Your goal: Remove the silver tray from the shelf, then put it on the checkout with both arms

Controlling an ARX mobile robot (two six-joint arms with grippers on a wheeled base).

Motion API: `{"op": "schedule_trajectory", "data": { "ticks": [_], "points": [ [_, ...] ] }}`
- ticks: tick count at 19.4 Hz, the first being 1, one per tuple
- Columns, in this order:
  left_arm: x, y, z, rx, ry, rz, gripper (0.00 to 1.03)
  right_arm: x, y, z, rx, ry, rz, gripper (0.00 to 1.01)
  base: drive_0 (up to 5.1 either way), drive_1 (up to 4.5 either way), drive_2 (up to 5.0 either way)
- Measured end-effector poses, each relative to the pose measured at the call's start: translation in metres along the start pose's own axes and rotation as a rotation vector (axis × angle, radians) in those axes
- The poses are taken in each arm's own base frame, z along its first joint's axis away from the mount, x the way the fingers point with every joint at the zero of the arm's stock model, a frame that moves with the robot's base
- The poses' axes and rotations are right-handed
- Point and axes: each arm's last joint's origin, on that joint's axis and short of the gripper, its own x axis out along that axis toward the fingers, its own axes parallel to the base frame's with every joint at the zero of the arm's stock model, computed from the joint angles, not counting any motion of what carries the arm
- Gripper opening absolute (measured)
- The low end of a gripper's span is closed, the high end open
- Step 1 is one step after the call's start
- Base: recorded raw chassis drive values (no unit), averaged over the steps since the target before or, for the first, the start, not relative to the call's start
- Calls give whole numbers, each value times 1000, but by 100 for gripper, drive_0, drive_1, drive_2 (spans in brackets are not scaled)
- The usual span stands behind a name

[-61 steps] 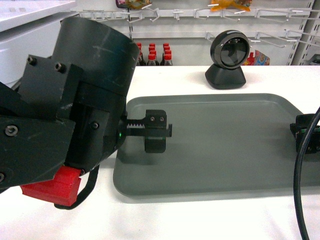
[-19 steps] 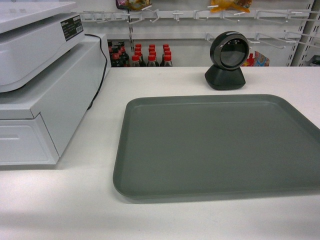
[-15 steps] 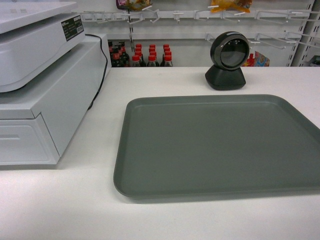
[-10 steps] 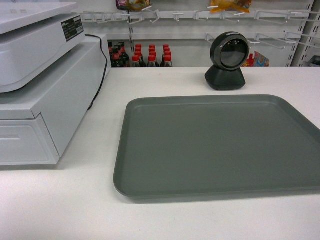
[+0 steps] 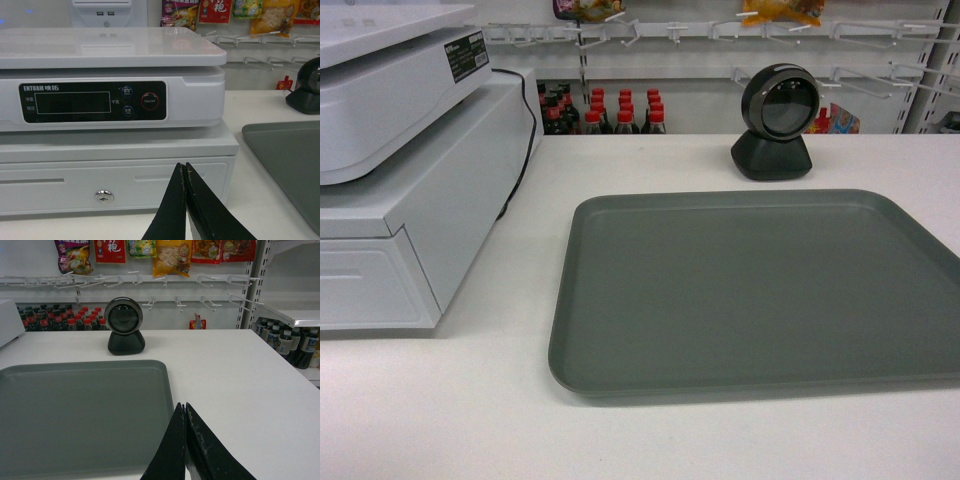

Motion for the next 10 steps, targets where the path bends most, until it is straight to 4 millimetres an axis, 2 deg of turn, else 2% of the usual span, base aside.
{"op": "schedule_trajectory", "data": {
  "ticks": [10],
  "points": [
    [-13,0,0,0,3,0,2,-14,0,1,0,-2,0,2,0,0,0]
  ]
}}
